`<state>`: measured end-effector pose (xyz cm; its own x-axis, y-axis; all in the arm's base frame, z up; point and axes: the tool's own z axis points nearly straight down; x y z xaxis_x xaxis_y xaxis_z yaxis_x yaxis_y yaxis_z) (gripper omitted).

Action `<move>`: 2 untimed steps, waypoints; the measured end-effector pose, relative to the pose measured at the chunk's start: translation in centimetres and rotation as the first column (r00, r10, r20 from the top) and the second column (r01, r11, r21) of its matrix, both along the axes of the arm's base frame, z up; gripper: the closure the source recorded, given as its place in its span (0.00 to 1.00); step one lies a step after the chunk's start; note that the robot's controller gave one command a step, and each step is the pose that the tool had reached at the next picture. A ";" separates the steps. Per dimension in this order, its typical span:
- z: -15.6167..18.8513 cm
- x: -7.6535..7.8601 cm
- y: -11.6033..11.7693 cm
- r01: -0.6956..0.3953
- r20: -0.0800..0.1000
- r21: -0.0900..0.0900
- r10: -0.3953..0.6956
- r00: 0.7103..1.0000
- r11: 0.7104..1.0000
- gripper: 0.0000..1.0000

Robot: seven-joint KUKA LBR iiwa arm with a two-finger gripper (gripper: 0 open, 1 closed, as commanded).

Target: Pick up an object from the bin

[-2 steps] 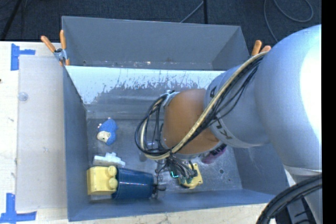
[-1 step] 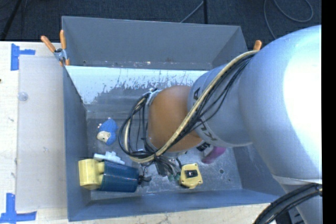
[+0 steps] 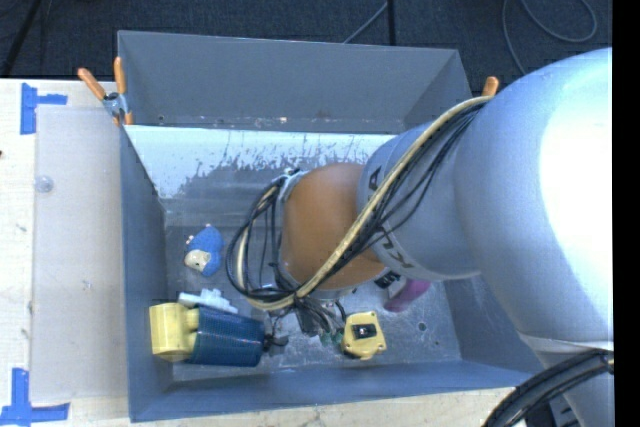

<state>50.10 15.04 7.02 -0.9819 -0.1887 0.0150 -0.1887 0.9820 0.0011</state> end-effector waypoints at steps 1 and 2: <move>8.7 -0.1 -1.5 0.035 -0.006 -0.002 -0.035 0.999 0.999 0.00; 10.3 0.2 -1.7 0.041 0.002 0.000 -0.041 0.999 0.999 0.00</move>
Offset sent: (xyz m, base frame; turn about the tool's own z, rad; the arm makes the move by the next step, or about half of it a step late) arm 0.0000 0.0000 0.0000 0.0000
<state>50.27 13.32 17.30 -0.9889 -0.1482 0.0126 -0.1482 0.9890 0.0010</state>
